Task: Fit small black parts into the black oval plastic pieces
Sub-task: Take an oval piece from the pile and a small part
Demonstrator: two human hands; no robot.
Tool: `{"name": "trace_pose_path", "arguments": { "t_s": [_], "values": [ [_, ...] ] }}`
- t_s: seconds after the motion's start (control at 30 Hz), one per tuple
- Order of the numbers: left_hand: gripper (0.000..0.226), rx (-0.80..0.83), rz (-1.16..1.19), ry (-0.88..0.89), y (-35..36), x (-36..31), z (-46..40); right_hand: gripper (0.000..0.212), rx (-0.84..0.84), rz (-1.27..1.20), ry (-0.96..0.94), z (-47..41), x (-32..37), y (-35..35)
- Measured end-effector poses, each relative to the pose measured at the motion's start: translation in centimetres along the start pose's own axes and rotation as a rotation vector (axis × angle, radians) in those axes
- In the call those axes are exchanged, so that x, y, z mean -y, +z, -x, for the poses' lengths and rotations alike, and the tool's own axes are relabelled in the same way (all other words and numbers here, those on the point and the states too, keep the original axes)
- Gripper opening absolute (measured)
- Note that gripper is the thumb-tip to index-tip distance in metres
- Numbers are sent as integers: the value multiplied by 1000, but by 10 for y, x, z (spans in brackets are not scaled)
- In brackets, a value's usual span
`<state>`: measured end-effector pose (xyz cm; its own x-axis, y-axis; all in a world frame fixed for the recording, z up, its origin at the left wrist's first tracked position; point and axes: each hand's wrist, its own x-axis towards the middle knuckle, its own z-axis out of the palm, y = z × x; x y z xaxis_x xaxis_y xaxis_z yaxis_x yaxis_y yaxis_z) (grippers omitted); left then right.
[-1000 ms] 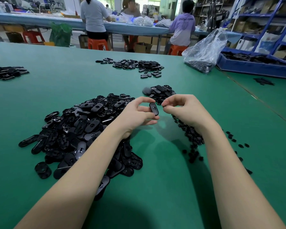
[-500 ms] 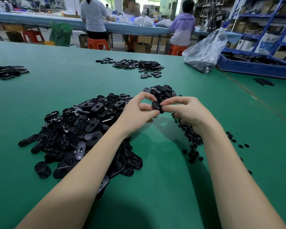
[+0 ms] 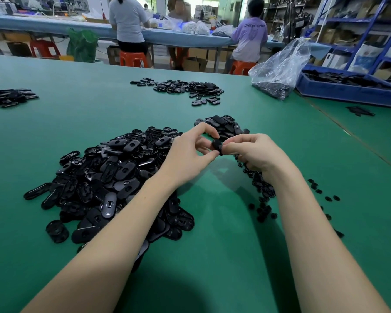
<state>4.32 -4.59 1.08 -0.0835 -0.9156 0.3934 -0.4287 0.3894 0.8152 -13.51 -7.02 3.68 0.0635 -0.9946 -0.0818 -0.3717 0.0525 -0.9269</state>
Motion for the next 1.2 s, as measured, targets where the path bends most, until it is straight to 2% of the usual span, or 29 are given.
{"name": "trace_pose_path", "arguments": {
  "t_s": [0.3,0.53,0.63,0.8,1.2],
  "values": [
    [25,-14,-12,16,-2,-1,-1,12,-16,-4,1,0,-1,5],
    [23,45,235,-145,-10,-2,-4,11,44,-132,-60,5,-5,6],
    [22,48,326,-212,-9,-2,-4,12,21,-97,-92,6,-4,6],
    [19,43,371,-288,-10,2,-5,12,36,-54,-128,6,-3,10],
    [20,55,423,-330,-9,4,-5,6,53,-18,-169,3,-3,8]
  ]
}}
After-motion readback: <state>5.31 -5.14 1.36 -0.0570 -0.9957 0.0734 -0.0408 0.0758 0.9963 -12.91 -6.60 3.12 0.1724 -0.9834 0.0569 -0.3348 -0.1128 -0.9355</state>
